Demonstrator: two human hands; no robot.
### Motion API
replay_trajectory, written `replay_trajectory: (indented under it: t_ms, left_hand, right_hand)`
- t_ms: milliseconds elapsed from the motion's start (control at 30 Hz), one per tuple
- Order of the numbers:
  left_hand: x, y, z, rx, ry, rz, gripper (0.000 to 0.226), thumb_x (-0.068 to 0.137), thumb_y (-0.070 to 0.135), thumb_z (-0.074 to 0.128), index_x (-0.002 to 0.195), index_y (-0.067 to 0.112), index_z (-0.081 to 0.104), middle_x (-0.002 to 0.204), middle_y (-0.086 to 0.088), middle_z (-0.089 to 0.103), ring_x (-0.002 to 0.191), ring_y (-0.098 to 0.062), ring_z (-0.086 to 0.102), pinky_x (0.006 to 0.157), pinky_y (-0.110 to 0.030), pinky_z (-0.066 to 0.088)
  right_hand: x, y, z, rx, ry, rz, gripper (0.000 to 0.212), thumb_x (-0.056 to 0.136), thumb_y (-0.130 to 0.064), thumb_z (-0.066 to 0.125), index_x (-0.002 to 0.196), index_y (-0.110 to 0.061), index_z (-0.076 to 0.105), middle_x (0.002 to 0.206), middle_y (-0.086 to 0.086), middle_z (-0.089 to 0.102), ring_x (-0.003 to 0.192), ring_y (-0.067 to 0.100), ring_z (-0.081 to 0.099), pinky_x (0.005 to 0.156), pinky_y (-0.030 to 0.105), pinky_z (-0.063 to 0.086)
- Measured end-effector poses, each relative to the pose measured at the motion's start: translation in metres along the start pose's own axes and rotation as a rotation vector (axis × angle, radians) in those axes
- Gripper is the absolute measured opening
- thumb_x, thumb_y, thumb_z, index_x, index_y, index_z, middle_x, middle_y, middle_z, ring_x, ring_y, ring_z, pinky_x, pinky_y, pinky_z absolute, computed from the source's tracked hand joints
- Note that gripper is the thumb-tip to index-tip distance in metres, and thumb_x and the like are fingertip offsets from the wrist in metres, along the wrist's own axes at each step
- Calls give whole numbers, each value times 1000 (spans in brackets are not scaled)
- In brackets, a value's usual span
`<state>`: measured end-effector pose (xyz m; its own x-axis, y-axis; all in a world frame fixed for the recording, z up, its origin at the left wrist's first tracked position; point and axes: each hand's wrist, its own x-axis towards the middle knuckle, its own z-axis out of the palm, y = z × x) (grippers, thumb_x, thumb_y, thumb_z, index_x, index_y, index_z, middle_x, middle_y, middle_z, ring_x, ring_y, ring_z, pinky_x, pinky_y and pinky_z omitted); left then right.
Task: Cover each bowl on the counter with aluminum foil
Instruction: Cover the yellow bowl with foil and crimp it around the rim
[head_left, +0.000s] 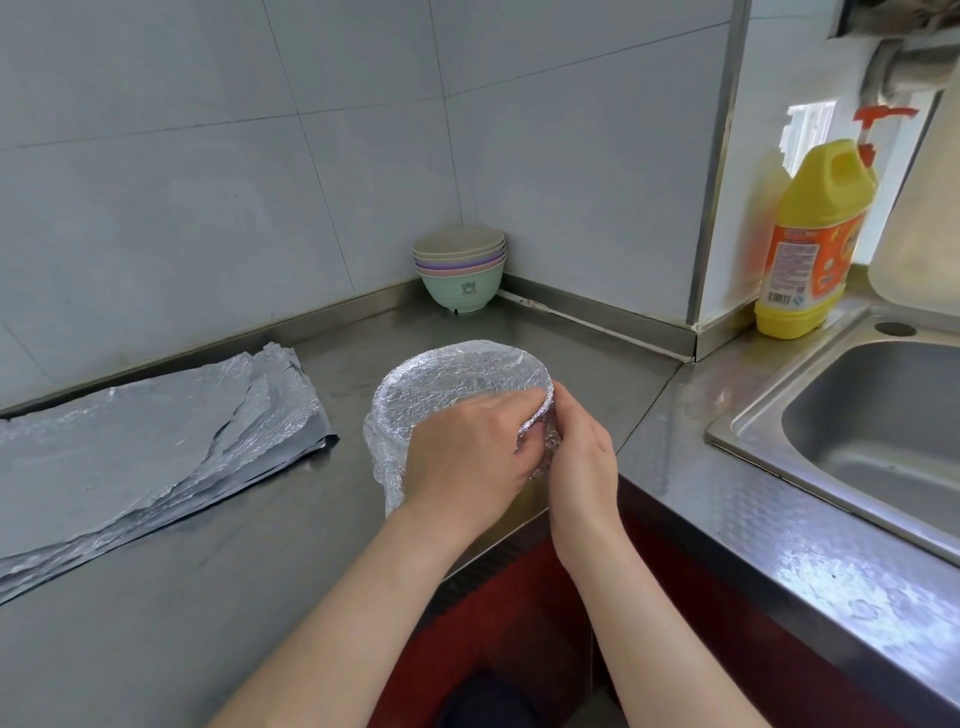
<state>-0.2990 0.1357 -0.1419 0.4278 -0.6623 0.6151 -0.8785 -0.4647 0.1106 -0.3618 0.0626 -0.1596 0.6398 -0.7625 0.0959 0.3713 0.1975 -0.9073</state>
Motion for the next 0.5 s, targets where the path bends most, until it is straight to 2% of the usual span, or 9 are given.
replay_trajectory:
  t_ms: [67,100,167,200,267,333,400,467,500]
  left_hand:
    - [0,2,-1,27,6,5,17,88,36,60,103,37,67,89,16,71,78,-11,64,52,-22,37]
    - [0,2,-1,36,-3,2,19,89,38,58,106,38,67,91,17,71,80,-11,64,53,-22,36]
    - [1,4,-2,30,-42,-23,22,93,40,51,110,38,64,96,16,70,87,-12,63,56,-26,40]
    - [1,3,-3,24,-55,-37,22,94,41,47,109,36,63,97,15,69,89,-12,61,58,-28,43]
    - [3,2,-3,6,-70,-39,23,94,42,44,104,33,63,97,14,67,92,-12,58,61,-30,46]
    - [4,0,-6,-48,-82,-24,27,91,42,43,98,29,65,97,13,67,94,-13,58,66,-33,50]
    - [2,-6,-13,-109,-47,-22,30,86,44,47,94,29,71,102,13,69,99,-15,60,77,-34,53]
    - [-1,-13,-20,-139,-35,-42,33,83,47,52,100,30,74,113,16,68,108,-11,57,89,-26,46]
    - [-4,-17,-22,-149,-36,-42,33,82,47,53,100,30,74,115,17,67,109,-9,55,89,-22,41]
  right_hand:
    - [0,7,1,-26,-26,46,35,103,-31,39,106,-18,71,97,-9,72,90,1,64,73,10,49]
    - [1,11,1,-50,-43,71,38,103,-39,38,117,-19,67,111,-7,70,101,2,62,85,11,49]
    - [5,17,-1,-75,-66,107,47,99,-51,41,132,-22,59,133,-5,60,123,6,54,109,28,40]
    - [5,17,-1,-60,-71,126,53,94,-57,45,134,-23,57,136,-4,58,127,8,51,112,35,36]
    - [8,20,-5,-10,-96,159,63,84,-64,52,134,-27,57,137,-6,57,128,8,50,114,40,34]
    - [8,21,-10,-32,-134,159,64,83,-60,54,140,-29,50,144,-8,49,132,8,46,114,42,33]
    - [3,19,-15,-122,-141,152,63,89,-42,56,147,-27,38,152,-11,37,134,8,43,114,43,34]
    - [-1,19,-24,-195,-120,139,63,93,-23,57,151,-24,30,151,-16,33,128,4,48,108,38,42]
    - [-3,22,-28,-209,-124,136,62,94,-19,57,150,-23,31,149,-16,36,120,3,54,101,35,48]
